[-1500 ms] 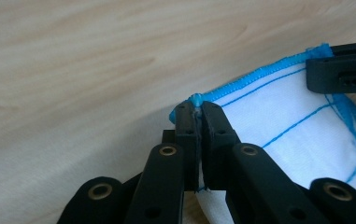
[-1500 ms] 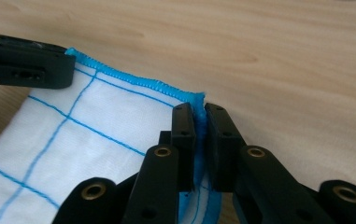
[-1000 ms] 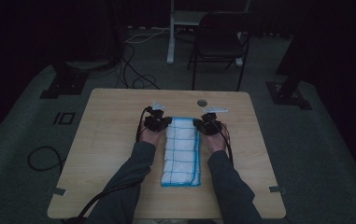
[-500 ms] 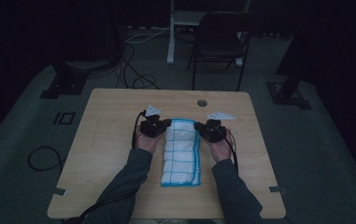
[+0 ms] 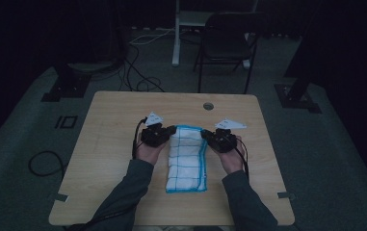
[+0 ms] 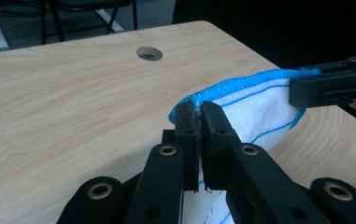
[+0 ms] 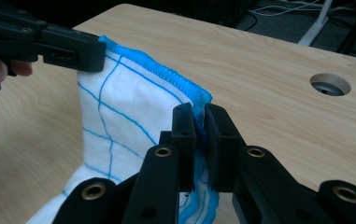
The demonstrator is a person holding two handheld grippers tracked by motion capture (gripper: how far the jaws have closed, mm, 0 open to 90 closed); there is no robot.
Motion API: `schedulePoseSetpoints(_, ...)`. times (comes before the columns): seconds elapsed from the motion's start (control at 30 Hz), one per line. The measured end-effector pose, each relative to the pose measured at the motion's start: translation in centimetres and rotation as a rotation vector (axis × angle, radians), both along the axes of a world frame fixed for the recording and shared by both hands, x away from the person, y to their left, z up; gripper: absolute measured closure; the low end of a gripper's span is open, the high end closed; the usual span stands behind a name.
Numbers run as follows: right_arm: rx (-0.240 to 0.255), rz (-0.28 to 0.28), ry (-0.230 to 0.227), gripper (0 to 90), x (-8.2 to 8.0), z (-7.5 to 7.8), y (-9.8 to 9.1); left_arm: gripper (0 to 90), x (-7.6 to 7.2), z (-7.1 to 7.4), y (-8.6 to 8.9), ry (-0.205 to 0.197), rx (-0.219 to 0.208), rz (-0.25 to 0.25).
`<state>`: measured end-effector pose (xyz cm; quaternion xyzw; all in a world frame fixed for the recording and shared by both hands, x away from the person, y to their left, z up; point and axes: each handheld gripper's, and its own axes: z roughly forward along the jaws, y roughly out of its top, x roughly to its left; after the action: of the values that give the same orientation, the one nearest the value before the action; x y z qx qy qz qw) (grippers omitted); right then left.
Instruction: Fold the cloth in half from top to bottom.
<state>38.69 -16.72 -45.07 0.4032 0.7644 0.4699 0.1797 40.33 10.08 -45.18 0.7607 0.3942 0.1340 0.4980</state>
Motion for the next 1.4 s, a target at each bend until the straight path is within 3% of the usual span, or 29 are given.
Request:
schedulePoseSetpoints(0.53,-0.001,0.042,-0.008,83.6,-3.4,-0.5,0.0,86.9,-3.3,-0.7,0.8,-0.007,-0.028,-0.025)
schedulePoseSetpoints(0.67,-0.005,0.052,-0.005,83.6,-4.0,-0.6,0.0,86.9,-4.0,-1.0,1.1,0.012,-0.048,-0.034)
schedulePoseSetpoints(0.93,-0.001,0.07,-0.007,83.6,-5.4,-1.0,0.1,86.8,-5.7,-1.6,1.5,0.015,-0.072,-0.038)
schedulePoseSetpoints(1.4,-0.012,0.08,0.005,83.5,-7.3,-2.1,0.4,86.8,-7.9,-2.9,1.9,0.033,-0.088,-0.038)
